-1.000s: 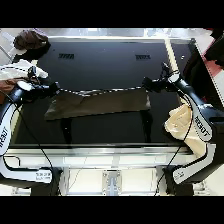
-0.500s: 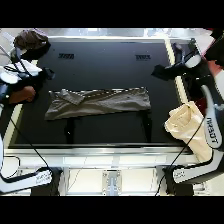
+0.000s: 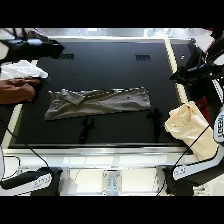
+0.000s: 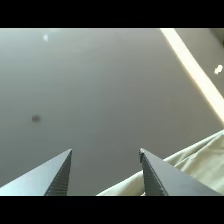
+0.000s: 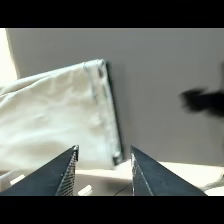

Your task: Fold the shirts.

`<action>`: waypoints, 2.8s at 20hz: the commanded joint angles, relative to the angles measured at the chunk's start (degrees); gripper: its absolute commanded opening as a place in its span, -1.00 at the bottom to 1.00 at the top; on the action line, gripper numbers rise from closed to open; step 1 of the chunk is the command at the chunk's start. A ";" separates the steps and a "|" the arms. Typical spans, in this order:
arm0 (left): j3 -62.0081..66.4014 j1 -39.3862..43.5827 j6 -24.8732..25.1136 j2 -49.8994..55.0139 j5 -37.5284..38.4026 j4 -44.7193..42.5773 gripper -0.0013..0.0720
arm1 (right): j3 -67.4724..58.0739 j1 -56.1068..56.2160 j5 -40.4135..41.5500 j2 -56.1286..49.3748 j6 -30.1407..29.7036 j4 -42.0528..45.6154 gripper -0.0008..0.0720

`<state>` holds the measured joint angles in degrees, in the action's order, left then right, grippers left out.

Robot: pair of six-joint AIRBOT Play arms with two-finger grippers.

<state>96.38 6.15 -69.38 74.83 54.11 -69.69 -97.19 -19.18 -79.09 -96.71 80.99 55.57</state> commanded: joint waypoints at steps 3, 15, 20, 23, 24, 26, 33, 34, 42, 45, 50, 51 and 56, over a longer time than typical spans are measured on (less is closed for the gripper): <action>4.92 9.53 -3.74 8.31 3.58 -9.38 0.47 | -0.13 -2.10 -4.61 -12.81 -4.39 -11.08 0.46; 4.90 10.29 -3.74 12.79 8.81 -9.35 0.60 | -0.20 3.02 -2.99 -20.59 -7.23 -13.53 0.55; 4.87 10.29 -3.72 12.79 11.15 -9.38 0.60 | -0.17 5.64 -2.47 -22.18 -6.93 -13.40 0.55; 4.87 10.27 -3.72 12.79 11.15 -9.40 0.60 | -0.20 8.20 -2.29 -22.95 -6.95 -13.44 0.55; 4.87 10.29 -3.72 12.81 11.15 -9.40 0.60 | -0.20 9.20 -2.32 -22.99 -6.97 -13.49 0.55; 4.87 10.27 -3.72 12.83 11.15 -9.40 0.60 | -0.20 11.37 -2.40 -22.97 -7.26 -14.05 0.52; 4.15 10.29 -3.72 13.27 13.79 -9.40 -0.71 | -0.20 14.91 -8.72 -19.87 -10.62 -29.38 -0.94; 3.56 10.27 -3.72 13.77 15.26 -9.40 -0.94 | -0.22 15.17 -8.63 -18.25 -10.60 -29.68 -0.94; -18.62 10.58 -0.24 20.74 9.77 6.05 -0.94 | -13.49 21.94 -8.28 -10.12 -6.97 -29.62 -0.95; -19.15 10.84 1.75 23.67 3.80 13.00 -0.94 | -20.39 26.91 -8.11 -10.12 -4.42 -25.90 -0.95; -18.60 6.10 2.29 19.63 0.07 6.27 -0.94 | -21.90 33.48 -4.04 -10.03 -1.95 -26.38 -0.95; -18.60 3.82 2.27 17.57 0.07 2.64 -0.94 | -21.90 35.06 -1.84 -10.03 -1.97 -26.97 -0.95; -18.60 -12.26 1.57 4.68 0.07 -3.15 -0.94 | -21.68 46.42 15.74 -10.78 -5.46 -27.02 -0.96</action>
<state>77.80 1.83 -67.37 85.69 54.76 -69.45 -118.78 21.21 -73.69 -106.98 77.67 28.49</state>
